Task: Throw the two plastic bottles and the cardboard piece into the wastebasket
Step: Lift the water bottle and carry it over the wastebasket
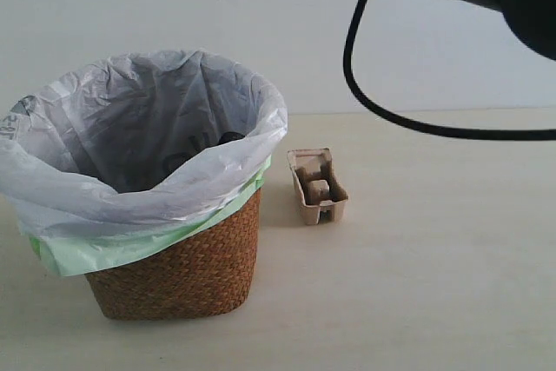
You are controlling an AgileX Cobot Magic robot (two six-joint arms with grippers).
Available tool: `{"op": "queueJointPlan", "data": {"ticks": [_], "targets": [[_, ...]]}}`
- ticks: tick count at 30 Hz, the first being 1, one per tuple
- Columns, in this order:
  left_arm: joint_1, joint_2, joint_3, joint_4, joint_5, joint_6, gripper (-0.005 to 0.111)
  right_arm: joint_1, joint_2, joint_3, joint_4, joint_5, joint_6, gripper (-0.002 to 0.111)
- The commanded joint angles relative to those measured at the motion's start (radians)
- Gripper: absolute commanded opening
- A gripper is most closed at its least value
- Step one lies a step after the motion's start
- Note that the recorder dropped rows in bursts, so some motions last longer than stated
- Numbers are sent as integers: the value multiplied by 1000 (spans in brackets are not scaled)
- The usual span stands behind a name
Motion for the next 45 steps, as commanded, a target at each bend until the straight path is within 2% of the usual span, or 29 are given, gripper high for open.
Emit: {"op": "queueJointPlan", "data": {"ticks": [1,6,8,10,15,19,23,25,28,33,34,36,38,41,45], "targets": [[-5,-3,-4,-2,-7,-9,108,4,-4,-2,-8,-4,-16,0],[-5,-3,-4,-2,-7,-9,108,-3,2,-2,-12,216,-373,0],[-5,-3,-4,-2,-7,-9,108,-25,2,-2,-12,302,-550,0],[-5,-3,-4,-2,-7,-9,108,-67,0,-10,-12,367,-631,0],[-5,-3,-4,-2,-7,-9,108,-226,0,-75,-14,538,-631,0],[-5,-3,-4,-2,-7,-9,108,-339,2,-128,-14,686,-526,0],[-5,-3,-4,-2,-7,-9,108,-371,2,-132,-16,780,-392,0],[-5,-3,-4,-2,-7,-9,108,-367,2,-132,81,791,-360,0],[-5,-3,-4,-2,-7,-9,108,-321,4,-132,392,766,-488,0],[-5,-3,-4,-2,-7,-9,108,-175,4,-141,1089,674,-1041,0],[-5,-3,-4,-2,-7,-9,108,-135,14,-164,1351,670,-1222,0],[-5,-3,-4,-2,-7,-9,108,-112,28,-193,1580,712,-1350,0],[-5,-3,-4,-2,-7,-9,108,-111,33,-205,1631,736,-1412,0],[-5,-3,-4,-2,-7,-9,108,-111,33,-209,1609,739,-1506,0],[-5,-3,-4,-2,-7,-9,108,-111,35,-209,1406,704,-1686,0]]}}
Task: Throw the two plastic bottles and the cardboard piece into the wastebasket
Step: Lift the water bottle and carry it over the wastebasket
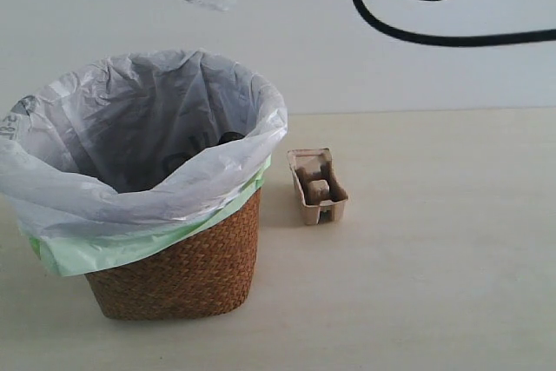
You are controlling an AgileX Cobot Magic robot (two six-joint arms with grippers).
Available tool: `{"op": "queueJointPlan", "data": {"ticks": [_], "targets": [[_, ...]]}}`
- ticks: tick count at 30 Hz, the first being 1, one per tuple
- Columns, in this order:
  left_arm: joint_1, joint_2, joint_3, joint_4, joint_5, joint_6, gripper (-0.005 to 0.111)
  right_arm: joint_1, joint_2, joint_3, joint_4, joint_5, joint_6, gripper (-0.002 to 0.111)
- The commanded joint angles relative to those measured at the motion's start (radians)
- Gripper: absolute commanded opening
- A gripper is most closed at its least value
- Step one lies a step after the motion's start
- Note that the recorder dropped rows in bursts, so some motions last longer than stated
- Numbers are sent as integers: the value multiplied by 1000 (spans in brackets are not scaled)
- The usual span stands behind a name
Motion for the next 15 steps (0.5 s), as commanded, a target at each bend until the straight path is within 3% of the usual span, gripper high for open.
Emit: {"op": "queueJointPlan", "data": {"ticks": [1,2,4,7,9,11,13,15], "targets": [[-5,-3,-4,-2,-7,-9,108,1,6,-10,-378,-53,-154,0],[-5,-3,-4,-2,-7,-9,108,1,6,-10,-486,-62,-130,0],[-5,-3,-4,-2,-7,-9,108,-1,6,-10,-928,-94,62,0],[-5,-3,-4,-2,-7,-9,108,-29,6,-10,-1642,-95,604,0],[-5,-3,-4,-2,-7,-9,108,-71,6,-10,-1999,-18,1022,0],[-5,-3,-4,-2,-7,-9,108,-88,9,-10,-2193,99,1365,0],[-5,-3,-4,-2,-7,-9,108,-88,16,-10,-2260,209,1600,0],[-5,-3,-4,-2,-7,-9,108,-88,19,-10,-2200,234,1677,0]]}}
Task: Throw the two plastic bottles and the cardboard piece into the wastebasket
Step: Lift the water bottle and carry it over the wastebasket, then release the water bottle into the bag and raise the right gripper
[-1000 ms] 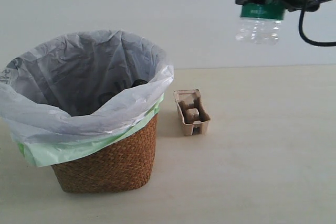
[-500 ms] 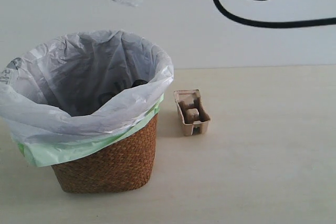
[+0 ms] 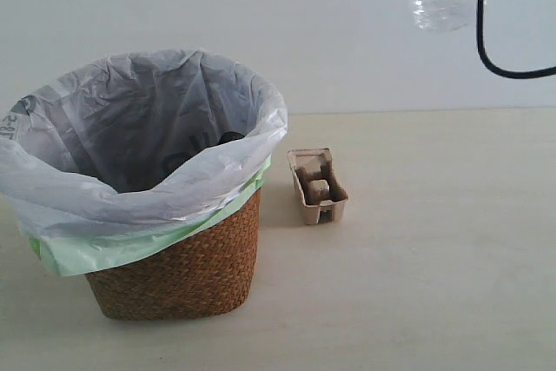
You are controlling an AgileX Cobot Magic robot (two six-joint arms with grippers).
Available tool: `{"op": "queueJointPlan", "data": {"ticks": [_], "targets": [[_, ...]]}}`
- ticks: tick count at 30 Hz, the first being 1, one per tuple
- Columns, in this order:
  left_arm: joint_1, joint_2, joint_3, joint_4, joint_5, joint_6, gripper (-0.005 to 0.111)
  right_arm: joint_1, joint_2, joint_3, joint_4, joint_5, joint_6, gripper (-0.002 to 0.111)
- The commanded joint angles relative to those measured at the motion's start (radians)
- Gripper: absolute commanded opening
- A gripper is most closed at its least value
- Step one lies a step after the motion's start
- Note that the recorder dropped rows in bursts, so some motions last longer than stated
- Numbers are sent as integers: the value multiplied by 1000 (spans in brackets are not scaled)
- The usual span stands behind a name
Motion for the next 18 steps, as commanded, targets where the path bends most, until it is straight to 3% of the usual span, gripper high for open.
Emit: {"op": "queueJointPlan", "data": {"ticks": [1,3,7,9,12,14,16,18], "targets": [[-5,-3,-4,-2,-7,-9,108,-5,9,-8,48,71,306,0],[-5,-3,-4,-2,-7,-9,108,7,9,-8,311,-30,185,0],[-5,-3,-4,-2,-7,-9,108,95,9,-8,1118,-327,-317,0],[-5,-3,-4,-2,-7,-9,108,149,9,-11,1419,-443,-538,3],[-5,-3,-4,-2,-7,-9,108,202,9,-39,1553,-492,-753,33],[-5,-3,-4,-2,-7,-9,108,204,9,-59,1553,-443,-819,75],[-5,-3,-4,-2,-7,-9,108,200,17,-69,1538,-402,-851,104],[-5,-3,-4,-2,-7,-9,108,190,18,-71,1534,-388,-852,101]]}}
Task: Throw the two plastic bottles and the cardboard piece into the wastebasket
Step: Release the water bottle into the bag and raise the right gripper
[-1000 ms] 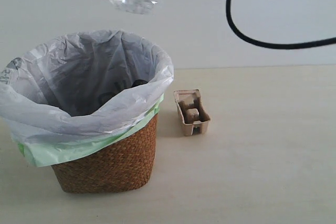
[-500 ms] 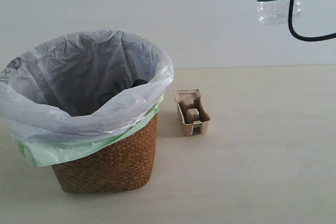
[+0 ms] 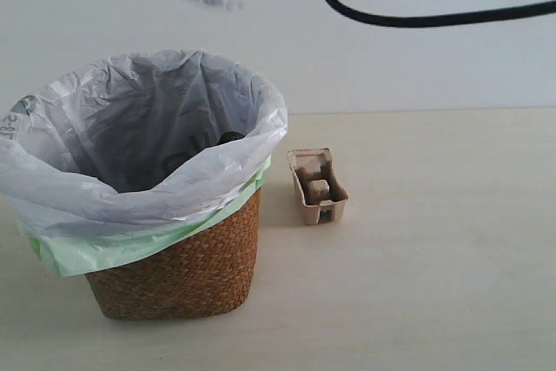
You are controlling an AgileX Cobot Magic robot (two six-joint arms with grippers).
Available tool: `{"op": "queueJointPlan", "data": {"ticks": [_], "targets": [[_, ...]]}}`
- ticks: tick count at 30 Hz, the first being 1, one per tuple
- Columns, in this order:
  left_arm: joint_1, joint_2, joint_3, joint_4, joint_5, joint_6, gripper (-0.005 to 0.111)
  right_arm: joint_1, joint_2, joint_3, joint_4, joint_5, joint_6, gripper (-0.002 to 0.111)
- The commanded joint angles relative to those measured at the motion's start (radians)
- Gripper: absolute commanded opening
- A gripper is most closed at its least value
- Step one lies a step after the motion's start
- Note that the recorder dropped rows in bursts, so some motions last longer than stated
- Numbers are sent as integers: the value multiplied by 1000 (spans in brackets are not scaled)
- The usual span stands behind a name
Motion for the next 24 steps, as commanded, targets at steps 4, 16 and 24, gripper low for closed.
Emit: {"op": "queueJointPlan", "data": {"ticks": [4,16,24], "targets": [[-5,-3,-4,-2,-7,-9,108,-12,22,-14,10,34,-61,97],[-5,-3,-4,-2,-7,-9,108,-21,28,-14,-42,98,-69,97],[-5,-3,-4,-2,-7,-9,108,-44,28,-14,-475,275,-37,97]]}}
